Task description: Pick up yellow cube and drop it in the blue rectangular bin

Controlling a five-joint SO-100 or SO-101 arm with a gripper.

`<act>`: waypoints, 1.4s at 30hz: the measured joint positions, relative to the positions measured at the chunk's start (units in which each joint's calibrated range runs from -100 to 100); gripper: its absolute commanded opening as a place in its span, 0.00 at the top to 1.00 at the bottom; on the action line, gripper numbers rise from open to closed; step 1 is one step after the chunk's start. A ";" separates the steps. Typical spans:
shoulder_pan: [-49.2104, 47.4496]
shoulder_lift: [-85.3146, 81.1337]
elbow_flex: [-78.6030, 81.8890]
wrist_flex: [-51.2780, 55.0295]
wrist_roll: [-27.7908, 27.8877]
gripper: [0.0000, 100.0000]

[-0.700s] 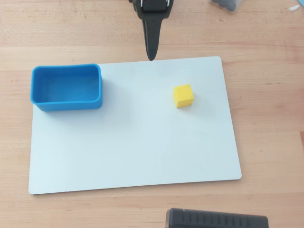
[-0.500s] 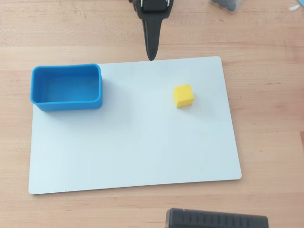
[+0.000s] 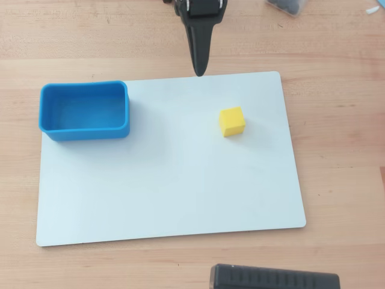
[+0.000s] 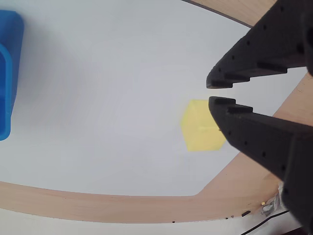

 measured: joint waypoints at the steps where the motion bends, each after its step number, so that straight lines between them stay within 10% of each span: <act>1: -0.15 1.57 -1.23 0.00 0.10 1.00; 23: -4.48 75.10 -59.33 11.81 -0.20 1.00; 42: -9.03 97.18 -87.48 27.29 -1.61 1.00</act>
